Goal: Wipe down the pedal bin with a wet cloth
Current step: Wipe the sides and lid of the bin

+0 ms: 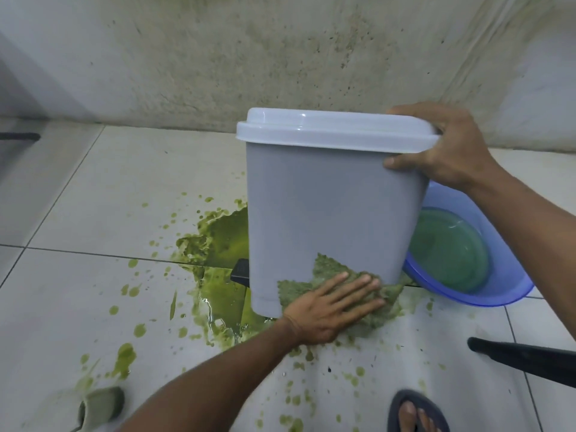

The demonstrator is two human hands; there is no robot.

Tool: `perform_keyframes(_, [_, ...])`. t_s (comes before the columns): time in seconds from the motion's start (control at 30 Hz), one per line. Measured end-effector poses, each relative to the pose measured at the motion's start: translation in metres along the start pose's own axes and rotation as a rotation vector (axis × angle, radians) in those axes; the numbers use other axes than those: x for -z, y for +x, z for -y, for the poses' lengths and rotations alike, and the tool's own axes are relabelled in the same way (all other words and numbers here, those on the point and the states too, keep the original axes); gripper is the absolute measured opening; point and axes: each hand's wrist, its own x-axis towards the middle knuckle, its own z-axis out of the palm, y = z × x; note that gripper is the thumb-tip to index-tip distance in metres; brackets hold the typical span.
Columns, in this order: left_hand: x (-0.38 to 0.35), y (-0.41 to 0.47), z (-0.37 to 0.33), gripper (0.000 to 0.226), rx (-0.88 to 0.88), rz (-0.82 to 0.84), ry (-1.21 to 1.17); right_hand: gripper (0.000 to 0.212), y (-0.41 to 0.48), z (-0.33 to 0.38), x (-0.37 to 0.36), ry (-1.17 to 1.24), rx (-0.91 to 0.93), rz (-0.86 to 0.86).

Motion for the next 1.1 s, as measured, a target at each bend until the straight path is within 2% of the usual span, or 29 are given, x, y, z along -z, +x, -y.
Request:
perform_keyframes(0.1, [0.007,-0.032,0.039,0.062,0.002,-0.036,0.032,0.068,-0.001,0.002,0.0,-0.001,-0.012,-0.01])
perform_keyframes(0.2, [0.01,-0.065,0.074,0.058,0.018,-0.044,0.093,0.067,-0.002,0.003,-0.001,0.001,-0.034,-0.018])
perform_keyframes(0.33, [0.001,-0.065,0.063,0.058,0.061,-0.059,0.081,0.069,0.001,0.0,-0.002,-0.009,-0.059,-0.022])
perform_keyframes(0.57, [-0.002,0.015,-0.006,0.066,-0.009,-0.081,-0.015,0.068,-0.002,0.004,-0.002,-0.032,-0.055,-0.03])
perform_keyframes(0.7, [0.022,0.077,0.004,0.06,0.067,-0.193,-0.074,0.071,-0.004,0.006,-0.003,-0.048,-0.071,-0.058])
perform_keyframes(0.83, [0.03,0.108,0.01,0.06,0.087,-0.18,-0.039,0.075,-0.001,0.003,-0.005,-0.071,-0.091,-0.065])
perform_keyframes(0.93, [0.008,0.088,-0.009,0.064,-0.06,-0.078,0.004,0.071,0.0,0.003,-0.006,-0.053,-0.101,-0.071])
perform_keyframes(1.03, [-0.013,0.046,-0.027,0.068,-0.294,0.126,0.093,0.07,-0.003,0.004,-0.006,-0.047,-0.077,-0.071])
perform_keyframes(1.1, [-0.016,0.028,-0.024,0.07,-0.37,0.154,0.102,0.072,-0.006,0.004,-0.006,-0.061,-0.044,-0.077])
